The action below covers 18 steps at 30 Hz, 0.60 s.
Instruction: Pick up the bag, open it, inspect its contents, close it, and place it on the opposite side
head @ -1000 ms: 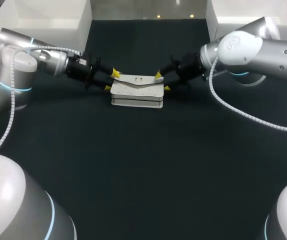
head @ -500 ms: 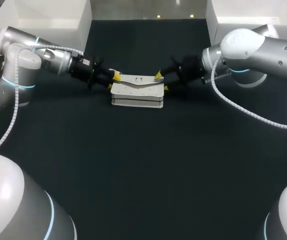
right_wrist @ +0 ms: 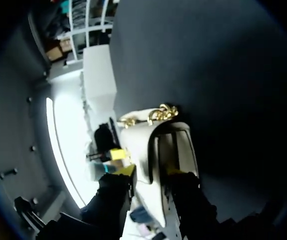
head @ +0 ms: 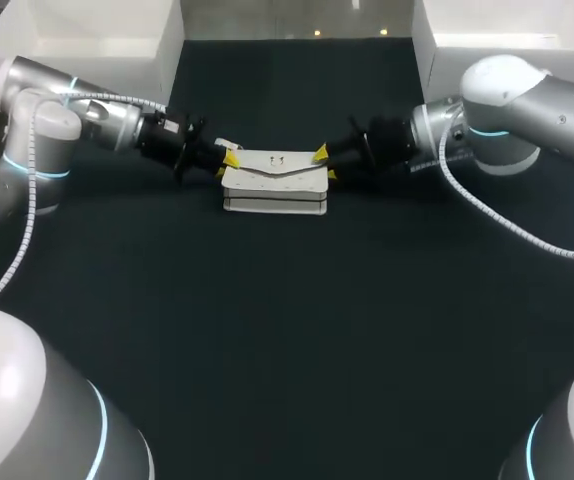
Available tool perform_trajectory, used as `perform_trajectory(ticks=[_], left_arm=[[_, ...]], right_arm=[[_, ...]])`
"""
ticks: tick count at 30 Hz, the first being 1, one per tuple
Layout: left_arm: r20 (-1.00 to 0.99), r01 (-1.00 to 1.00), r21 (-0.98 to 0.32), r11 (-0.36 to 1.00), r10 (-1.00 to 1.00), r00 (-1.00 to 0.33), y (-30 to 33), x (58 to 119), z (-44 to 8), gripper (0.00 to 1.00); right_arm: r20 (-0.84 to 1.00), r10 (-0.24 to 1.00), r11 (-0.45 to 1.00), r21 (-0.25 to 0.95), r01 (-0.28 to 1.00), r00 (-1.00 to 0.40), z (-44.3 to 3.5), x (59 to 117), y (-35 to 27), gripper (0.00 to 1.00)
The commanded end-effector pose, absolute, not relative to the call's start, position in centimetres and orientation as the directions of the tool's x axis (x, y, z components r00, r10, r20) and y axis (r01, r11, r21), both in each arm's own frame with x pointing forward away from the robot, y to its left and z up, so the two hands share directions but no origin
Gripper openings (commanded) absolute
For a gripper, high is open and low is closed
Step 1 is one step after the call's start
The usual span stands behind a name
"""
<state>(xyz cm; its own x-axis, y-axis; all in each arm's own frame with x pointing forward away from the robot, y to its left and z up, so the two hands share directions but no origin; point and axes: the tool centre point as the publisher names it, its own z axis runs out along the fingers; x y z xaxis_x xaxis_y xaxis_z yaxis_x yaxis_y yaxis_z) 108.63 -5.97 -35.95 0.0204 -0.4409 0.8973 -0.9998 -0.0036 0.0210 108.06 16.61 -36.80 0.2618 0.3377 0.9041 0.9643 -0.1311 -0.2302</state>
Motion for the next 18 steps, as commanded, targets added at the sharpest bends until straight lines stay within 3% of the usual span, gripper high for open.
perform_trajectory(ticks=[1, 8, 9, 10, 12, 13, 14, 16, 18], left_arm=[[0.903, -1.000, 0.030, 0.006, -0.429, 0.025, -6.13, 109.09, -36.66, 0.00], [0.904, -0.999, 0.037, 0.002, -0.426, 0.032, -5.89, 108.94, -36.92, 0.00], [0.904, -0.999, 0.036, 0.001, -0.426, 0.032, -5.82, 108.91, -36.86, 0.29], [0.904, -0.999, 0.035, 0.000, -0.425, 0.031, -5.76, 108.89, -36.77, 0.47], [0.906, -1.000, 0.029, -0.002, -0.423, 0.027, -5.64, 108.88, -36.55, 0.49], [0.906, -1.000, 0.027, -0.002, -0.423, 0.025, -5.61, 108.89, -36.48, 0.48], [0.906, -1.000, 0.025, -0.003, -0.422, 0.024, -5.58, 108.91, -36.41, 0.45], [0.906, -1.000, 0.022, -0.004, -0.422, 0.022, -5.56, 108.97, -36.32, 0.40], [0.908, -1.000, 0.018, -0.005, -0.419, 0.019, -5.56, 109.02, -36.29, 0.37]], right_arm=[[0.914, 0.315, -0.049, -0.254, 0.966, 0.256, -37.28, 108.36, 16.57, 0.00], [0.914, 0.312, -0.037, -0.259, 0.965, 0.257, -37.68, 107.86, 16.60, 0.00], [0.914, 0.313, -0.036, -0.259, 0.965, 0.257, -37.69, 107.79, 16.57, 0.00], [0.914, 0.315, -0.036, -0.257, 0.966, 0.255, -37.66, 107.71, 16.54, 0.00], [0.914, 0.319, -0.034, -0.252, 0.967, 0.250, -37.50, 107.59, 16.49, 0.03], [0.914, 0.321, -0.034, -0.249, 0.968, 0.247, -37.41, 107.56, 16.47, 0.25], [0.915, 0.322, -0.035, -0.247, 0.969, 0.244, -37.30, 107.54, 16.44, 0.34], [0.916, 0.322, -0.037, -0.242, 0.970, 0.240, -37.09, 107.54, 16.36, 0.42], [0.917, 0.322, -0.038, -0.238, 0.971, 0.237, -36.99, 107.56, 16.34, 0.41]])
